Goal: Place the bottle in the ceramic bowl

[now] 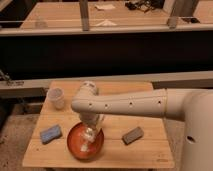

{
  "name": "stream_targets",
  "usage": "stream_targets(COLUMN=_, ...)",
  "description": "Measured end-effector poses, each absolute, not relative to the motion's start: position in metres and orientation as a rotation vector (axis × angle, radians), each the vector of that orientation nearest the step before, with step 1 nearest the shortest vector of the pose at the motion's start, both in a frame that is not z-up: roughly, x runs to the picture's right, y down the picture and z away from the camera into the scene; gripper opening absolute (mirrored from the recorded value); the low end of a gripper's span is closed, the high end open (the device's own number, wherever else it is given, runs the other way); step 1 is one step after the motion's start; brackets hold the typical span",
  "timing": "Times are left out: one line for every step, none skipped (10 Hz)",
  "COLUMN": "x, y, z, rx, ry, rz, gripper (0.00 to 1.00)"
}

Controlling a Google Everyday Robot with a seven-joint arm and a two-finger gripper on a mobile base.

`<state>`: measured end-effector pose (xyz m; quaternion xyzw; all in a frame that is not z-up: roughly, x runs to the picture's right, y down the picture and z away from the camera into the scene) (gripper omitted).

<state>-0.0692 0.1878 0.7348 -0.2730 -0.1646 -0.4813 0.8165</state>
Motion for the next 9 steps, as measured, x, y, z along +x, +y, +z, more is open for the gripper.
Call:
stream_targets(x=-0.072, y=0.189, z=0.735, rx=-0.581, ry=-0.352, rz=-1.031, gripper=0.12)
stream_targets(x=-0.077, y=0.190, z=0.735, rx=-0.580, ry=-0.356, rz=-1.037, gripper=0.16)
stream_targets(x=-0.076, y=0.191, z=0.735, rx=-0.579, ry=-0.354, rz=-1.039, gripper=0.20)
stream_targets(x=-0.077, y=0.191, z=0.735, rx=-0.579, ry=-0.354, rz=-1.040, gripper=0.21)
stream_targets(x=-0.080, y=0.193, z=0.736, rx=-0.579, ry=-0.357, rz=-1.043, gripper=0.24)
stream_targets(x=-0.081, y=0.195, z=0.736, rx=-0.580, ry=-0.359, rz=-1.042, gripper=0.29)
stream_targets(x=-0.082, y=0.196, z=0.736, rx=-0.580, ry=-0.360, rz=-1.042, gripper=0.30)
stream_targets(x=-0.083, y=0.197, z=0.736, rx=-0.580, ry=-0.361, rz=-1.043, gripper=0.30)
stream_targets(x=-0.084, y=0.197, z=0.736, rx=-0.579, ry=-0.360, rz=-1.045, gripper=0.30)
